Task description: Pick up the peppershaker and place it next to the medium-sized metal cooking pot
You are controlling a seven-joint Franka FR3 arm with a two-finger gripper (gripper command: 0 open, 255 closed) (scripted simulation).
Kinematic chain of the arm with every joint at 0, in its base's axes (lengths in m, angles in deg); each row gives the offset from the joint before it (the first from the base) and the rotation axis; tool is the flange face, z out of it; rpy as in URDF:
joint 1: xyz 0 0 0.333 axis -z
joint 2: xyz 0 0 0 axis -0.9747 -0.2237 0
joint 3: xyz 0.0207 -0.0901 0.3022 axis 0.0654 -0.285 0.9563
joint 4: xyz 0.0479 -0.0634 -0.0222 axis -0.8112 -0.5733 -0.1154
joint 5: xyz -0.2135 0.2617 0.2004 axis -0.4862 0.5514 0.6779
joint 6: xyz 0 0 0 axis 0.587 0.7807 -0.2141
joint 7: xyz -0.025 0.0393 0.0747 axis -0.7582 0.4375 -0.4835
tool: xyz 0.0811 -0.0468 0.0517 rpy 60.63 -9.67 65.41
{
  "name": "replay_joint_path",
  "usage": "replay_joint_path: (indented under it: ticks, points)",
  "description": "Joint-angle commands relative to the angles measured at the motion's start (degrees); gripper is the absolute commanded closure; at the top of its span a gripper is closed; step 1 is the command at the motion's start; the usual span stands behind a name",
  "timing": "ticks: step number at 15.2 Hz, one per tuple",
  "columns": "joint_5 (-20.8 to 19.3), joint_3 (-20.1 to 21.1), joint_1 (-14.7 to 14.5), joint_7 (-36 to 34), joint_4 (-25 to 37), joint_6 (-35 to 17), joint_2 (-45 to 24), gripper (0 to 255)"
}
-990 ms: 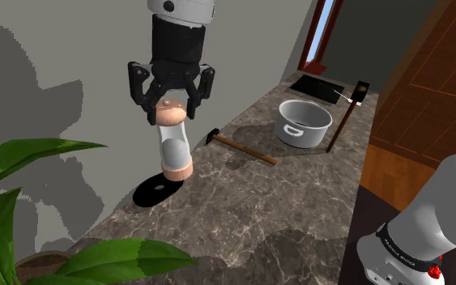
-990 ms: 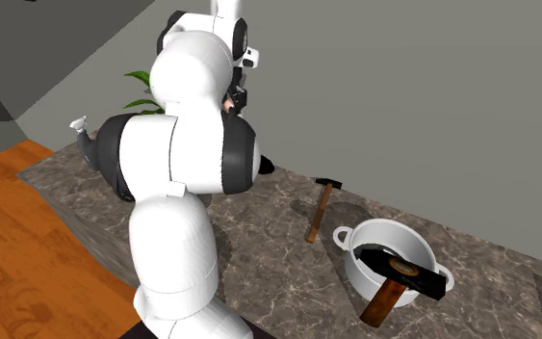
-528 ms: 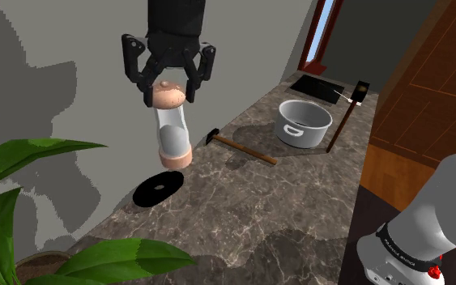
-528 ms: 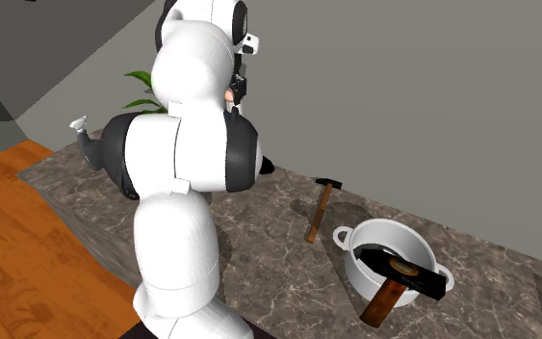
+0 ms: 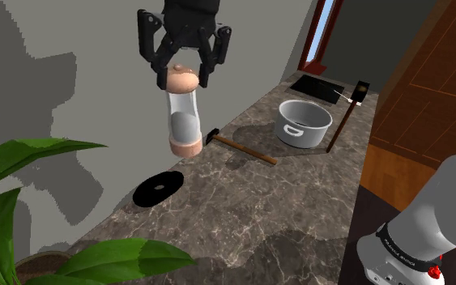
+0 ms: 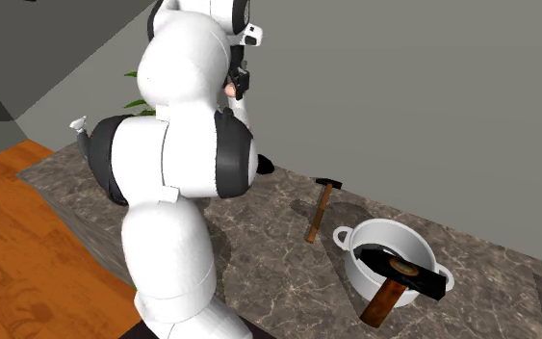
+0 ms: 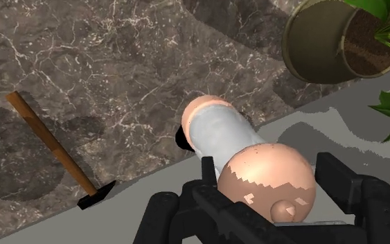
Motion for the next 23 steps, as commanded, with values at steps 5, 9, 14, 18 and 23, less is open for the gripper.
replay_joint_path:
  ticks: [5, 9, 14, 18, 23]
  points:
    - [8.52, -5.00, 4.72, 9.88, -14.80, -0.80, 14.81, 255]
    - [11.60, -9.46, 5.79, 15.91, -22.40, 0.18, 22.88, 255]
    - [12.99, -15.16, 6.55, 22.67, -30.03, 2.31, 31.41, 255]
    - [12.58, -19.75, 7.16, 27.67, -34.86, 4.44, 37.21, 255]
    - [10.61, -25.50, 8.26, 33.72, -39.39, 7.39, 43.28, 255]
